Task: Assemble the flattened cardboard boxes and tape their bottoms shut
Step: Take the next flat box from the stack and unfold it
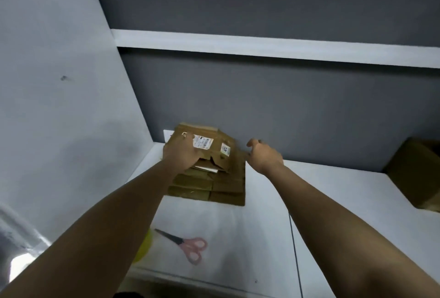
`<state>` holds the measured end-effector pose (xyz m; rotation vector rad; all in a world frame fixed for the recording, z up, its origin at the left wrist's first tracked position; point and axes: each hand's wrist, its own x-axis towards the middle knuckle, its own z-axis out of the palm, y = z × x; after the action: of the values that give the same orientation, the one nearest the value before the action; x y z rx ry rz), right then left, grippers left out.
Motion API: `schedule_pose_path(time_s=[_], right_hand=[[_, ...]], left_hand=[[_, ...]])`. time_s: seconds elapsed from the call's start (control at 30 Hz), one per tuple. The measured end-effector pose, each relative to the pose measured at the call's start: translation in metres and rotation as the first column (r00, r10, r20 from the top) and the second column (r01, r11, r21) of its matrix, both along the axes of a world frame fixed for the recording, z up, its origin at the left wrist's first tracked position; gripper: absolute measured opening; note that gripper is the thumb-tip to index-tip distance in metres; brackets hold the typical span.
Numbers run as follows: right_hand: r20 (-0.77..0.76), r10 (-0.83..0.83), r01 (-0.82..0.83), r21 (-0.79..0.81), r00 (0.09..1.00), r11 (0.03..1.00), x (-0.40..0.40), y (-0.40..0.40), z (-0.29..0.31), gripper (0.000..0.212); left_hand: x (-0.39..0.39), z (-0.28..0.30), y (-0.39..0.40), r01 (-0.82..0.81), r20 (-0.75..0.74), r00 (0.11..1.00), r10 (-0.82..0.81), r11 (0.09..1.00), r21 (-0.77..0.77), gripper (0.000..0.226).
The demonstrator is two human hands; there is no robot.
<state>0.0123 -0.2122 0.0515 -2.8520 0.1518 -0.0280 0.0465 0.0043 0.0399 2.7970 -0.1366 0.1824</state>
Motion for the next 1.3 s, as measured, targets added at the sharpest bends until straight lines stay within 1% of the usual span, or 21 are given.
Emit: schedule_pose_path(time_s=[0.17,0.27,0.33,0.43,0.5,0.53,0.6,0.63,0.67,0.7,0.73,0.8,0.83,0.9,0.97,1.0,1.07,1.13,1.2,1.23,1.3], right_hand=[[-0.141,0.015,0.003,0.125,0.990,0.992,0.051,0.028,-0.063,0.054],[-0.227,0.015,0.050,0.279,0.974,0.959,0.074,0.034,-0.103,0.068],[-0.259,0.001,0.116,0.435,0.966,0.893,0.086,0.036,-0.125,0.072],[-0.259,-0.031,0.205,0.679,0.965,0.705,0.093,0.040,-0.139,0.071],[-0.253,-0.022,0.216,0.773,0.967,0.597,0.093,0.043,-0.139,0.060],[-0.239,-0.035,0.215,0.786,0.970,0.580,0.094,0.043,-0.138,0.054],[-0.166,-0.149,0.222,0.786,0.975,0.577,0.092,0.043,-0.134,0.042],[-0.119,-0.232,0.230,0.809,0.965,0.540,0.090,0.044,-0.132,0.033],[-0.096,-0.319,0.243,0.854,0.943,0.460,0.088,0.044,-0.128,0.021],[-0.108,-0.391,0.254,0.904,0.914,0.343,0.084,0.044,-0.123,0.010],[-0.152,-0.433,0.259,0.945,0.889,0.201,0.080,0.042,-0.116,0.012],[-0.251,-0.409,0.244,0.967,0.877,-0.070,0.065,0.036,-0.099,0.016],[-0.267,-0.381,0.232,0.963,0.885,-0.136,0.054,0.032,-0.088,0.017],[-0.270,-0.344,0.224,0.960,0.899,-0.166,0.032,0.020,-0.074,0.023],[-0.266,-0.337,0.216,0.960,0.903,-0.179,0.003,0.004,-0.061,0.031],[-0.258,-0.344,0.208,0.962,0.903,-0.177,-0.011,-0.005,-0.056,0.032],[-0.258,-0.358,0.215,0.964,0.897,-0.157,-0.042,-0.022,-0.049,0.035],[-0.254,-0.369,0.222,0.967,0.894,-0.129,-0.074,-0.041,-0.047,0.038],[-0.255,-0.370,0.225,0.967,0.894,-0.123,-0.106,-0.056,-0.047,0.041],[-0.257,-0.368,0.233,0.966,0.894,-0.110,-0.123,-0.064,-0.049,0.041],[-0.246,-0.349,0.242,0.969,0.904,-0.054,-0.151,-0.076,-0.055,0.042]], left_hand=[[0.042,-0.045,0.035,-0.098,-0.126,0.988,0.089,0.993,-0.065,0.060],[0.067,-0.069,0.044,-0.127,-0.201,0.973,0.110,0.989,-0.071,0.068],[0.082,-0.081,0.049,-0.182,-0.259,0.954,0.148,0.977,-0.112,0.070],[0.098,-0.094,0.052,-0.239,-0.359,0.924,0.135,0.934,-0.265,0.066],[0.103,-0.100,0.055,-0.265,-0.387,0.918,0.091,0.865,-0.425,0.061],[0.102,-0.100,0.054,-0.292,-0.369,0.924,0.101,0.809,-0.510,0.055],[0.094,-0.093,0.049,-0.327,-0.295,0.940,0.169,0.692,-0.644,0.040],[0.088,-0.087,0.046,-0.333,-0.262,0.942,0.207,0.656,-0.677,0.037],[0.081,-0.082,0.043,-0.333,-0.232,0.943,0.240,0.627,-0.704,0.037],[0.075,-0.079,0.042,-0.346,-0.224,0.936,0.273,0.577,-0.740,0.038],[0.066,-0.073,0.039,-0.354,-0.223,0.928,0.297,0.524,-0.775,0.037],[0.051,-0.064,0.035,-0.351,-0.240,0.925,0.294,0.426,-0.834,0.030],[0.043,-0.060,0.033,-0.341,-0.251,0.930,0.270,0.371,-0.864,0.025],[0.025,-0.048,0.026,-0.292,-0.246,0.950,0.191,0.275,-0.916,0.019],[0.000,-0.037,0.016,-0.244,-0.228,0.970,0.087,0.294,-0.924,0.021],[-0.012,-0.034,0.011,-0.225,-0.229,0.973,0.028,0.327,-0.918,0.027],[-0.034,-0.030,0.007,-0.258,-0.298,0.948,-0.115,0.276,-0.926,0.037],[-0.058,-0.035,0.000,-0.256,-0.328,0.904,-0.272,0.270,-0.928,0.038],[-0.082,-0.039,-0.008,-0.248,-0.333,0.881,-0.336,0.272,-0.930,0.041],[-0.096,-0.041,-0.014,-0.291,-0.361,0.862,-0.355,0.235,-0.927,0.045],[-0.122,-0.050,-0.023,-0.329,-0.390,0.841,-0.375,0.219,-0.919,0.050]])
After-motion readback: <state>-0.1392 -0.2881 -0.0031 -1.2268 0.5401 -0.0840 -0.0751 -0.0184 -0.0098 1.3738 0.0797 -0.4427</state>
